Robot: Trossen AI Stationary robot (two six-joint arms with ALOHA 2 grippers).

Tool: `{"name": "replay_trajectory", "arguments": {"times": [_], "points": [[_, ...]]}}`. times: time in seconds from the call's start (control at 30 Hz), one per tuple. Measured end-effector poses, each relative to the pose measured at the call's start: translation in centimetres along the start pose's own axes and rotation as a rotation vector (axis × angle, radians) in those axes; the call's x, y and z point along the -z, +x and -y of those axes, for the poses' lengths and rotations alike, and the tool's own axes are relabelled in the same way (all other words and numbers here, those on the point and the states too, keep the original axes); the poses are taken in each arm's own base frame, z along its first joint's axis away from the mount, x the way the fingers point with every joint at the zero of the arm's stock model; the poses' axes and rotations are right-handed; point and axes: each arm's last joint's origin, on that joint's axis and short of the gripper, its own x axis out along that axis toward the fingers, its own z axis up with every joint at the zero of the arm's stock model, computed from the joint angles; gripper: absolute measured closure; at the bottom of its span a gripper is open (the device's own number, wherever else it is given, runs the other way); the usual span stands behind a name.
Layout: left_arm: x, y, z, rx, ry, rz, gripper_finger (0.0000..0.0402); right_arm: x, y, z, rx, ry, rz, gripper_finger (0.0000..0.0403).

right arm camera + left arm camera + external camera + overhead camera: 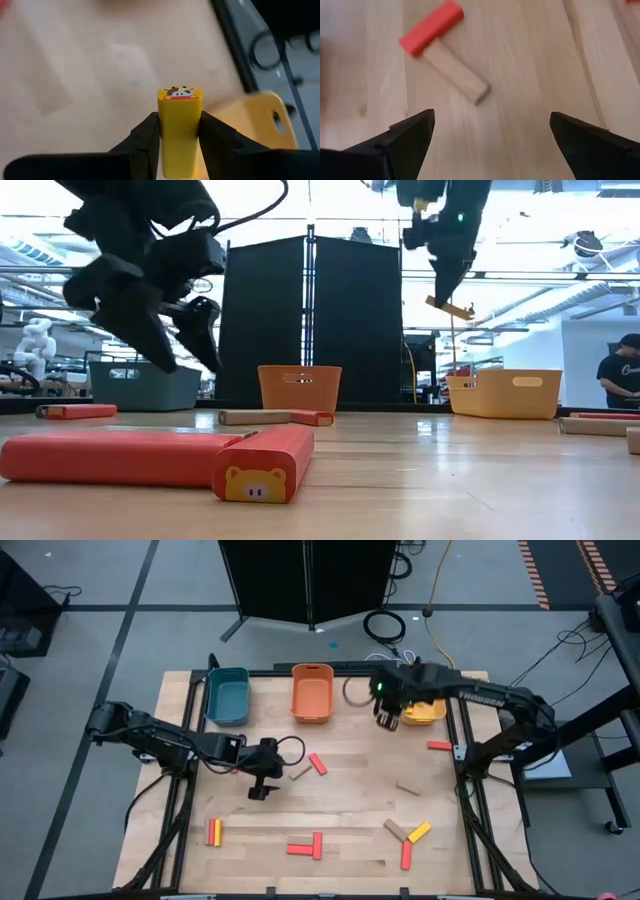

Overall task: Sort blocks
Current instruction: Put the yellow block into the yellow bin

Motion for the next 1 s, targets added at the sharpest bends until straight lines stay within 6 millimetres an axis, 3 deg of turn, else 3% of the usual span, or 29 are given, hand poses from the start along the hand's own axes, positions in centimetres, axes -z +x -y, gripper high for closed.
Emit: {"name": "replay_trajectory", "arguments": {"times": [0.2,0.43,0.73,1.0], "points": [[-0.5,-1.2,1.6,0.038,-0.048,-0.121,0.0009,0.9,1.4,6.1,0.068,0.175,-0.077,0.0305],[0.4,-1.6,3.8,0.068,-0.103,-0.224,0.0009,2.1,3.4,10.5,0.049,0.346,-0.13,0.0305],[1.6,-2.3,6.4,0.201,-0.292,-0.377,0.0009,3.2,7.6,13.0,0.033,0.442,-0.209,0.0299],[0.8,-3.4,8.2,0.231,-0.331,-0.397,0.0009,3.6,10.3,13.9,0.024,0.498,-0.3,0.024]]}}
